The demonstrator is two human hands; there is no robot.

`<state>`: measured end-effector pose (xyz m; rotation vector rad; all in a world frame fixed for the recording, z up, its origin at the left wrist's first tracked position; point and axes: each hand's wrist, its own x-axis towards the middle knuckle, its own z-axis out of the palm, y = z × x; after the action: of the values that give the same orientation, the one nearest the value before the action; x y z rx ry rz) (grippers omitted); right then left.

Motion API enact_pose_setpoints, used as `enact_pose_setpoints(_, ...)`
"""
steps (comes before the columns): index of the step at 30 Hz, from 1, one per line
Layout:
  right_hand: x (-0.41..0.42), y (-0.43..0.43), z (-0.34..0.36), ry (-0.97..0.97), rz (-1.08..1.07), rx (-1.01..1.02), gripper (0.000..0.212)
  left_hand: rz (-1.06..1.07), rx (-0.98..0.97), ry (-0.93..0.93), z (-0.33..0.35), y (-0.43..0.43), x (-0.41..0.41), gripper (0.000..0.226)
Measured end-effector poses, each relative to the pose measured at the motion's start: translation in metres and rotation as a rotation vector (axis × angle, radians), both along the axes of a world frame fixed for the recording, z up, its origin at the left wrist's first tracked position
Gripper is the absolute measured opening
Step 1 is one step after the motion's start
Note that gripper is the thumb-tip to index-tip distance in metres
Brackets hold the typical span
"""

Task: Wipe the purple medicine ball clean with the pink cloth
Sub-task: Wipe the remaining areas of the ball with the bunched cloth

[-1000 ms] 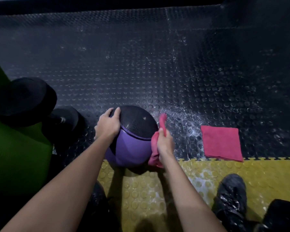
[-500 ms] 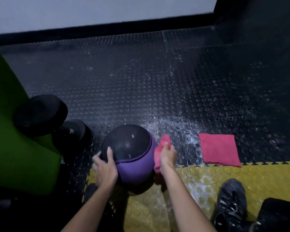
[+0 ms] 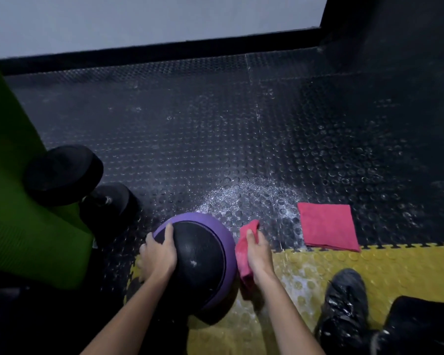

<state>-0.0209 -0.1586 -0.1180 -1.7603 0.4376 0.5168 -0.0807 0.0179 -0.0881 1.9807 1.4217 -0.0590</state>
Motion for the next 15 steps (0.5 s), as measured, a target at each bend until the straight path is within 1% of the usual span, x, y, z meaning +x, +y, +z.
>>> enact_pose_setpoints(2, -0.008, 0.01, -0.007, 0.056, 0.056, 0.008, 0.034, -0.001, 0.057, -0.062, 0.001, -0.01, -0.017, 0.066)
enact_pose_setpoints(3, -0.013, 0.014, -0.008, 0.075, 0.085, -0.034, 0.034, -0.013, 0.087, -0.091, 0.002, -0.016, -0.025, 0.064)
enact_pose_setpoints(5, -0.021, 0.016, -0.001, 0.046, 0.117, -0.167, 0.032, -0.059, 0.125, -0.137, -0.001, -0.026, -0.037, 0.066)
enact_pose_setpoints(7, -0.025, 0.02, 0.019, -0.085, 0.17, -0.232, 0.028, -0.098, 0.13, -0.16, -0.005, -0.03, -0.045, 0.079)
enact_pose_setpoints(8, -0.025, 0.026, 0.028, -0.189, 0.238, -0.253, 0.027, -0.113, 0.135, -0.168, -0.005, -0.031, -0.048, 0.087)
enact_pose_setpoints(10, -0.026, 0.044, 0.042, -0.417, 0.479, -0.271, 0.026, -0.142, 0.168, -0.201, -0.008, -0.029, -0.054, 0.099)
enact_pose_setpoints(11, -0.027, 0.052, 0.046, -0.501, 0.602, -0.259, 0.028, -0.161, 0.184, -0.215, -0.009, -0.029, -0.056, 0.1)
enact_pose_setpoints(12, -0.027, 0.058, 0.049, -0.544, 0.687, -0.244, 0.031, -0.183, 0.194, -0.222, -0.009, -0.028, -0.058, 0.099)
enact_pose_setpoints(13, -0.024, 0.06, 0.049, -0.539, 0.707, -0.232, 0.033, -0.204, 0.197, -0.225, -0.01, -0.027, -0.06, 0.098)
enact_pose_setpoints(15, -0.01, 0.05, 0.042, -0.399, 0.607, -0.221, 0.031, -0.255, 0.2, -0.219, -0.012, -0.027, -0.062, 0.098)
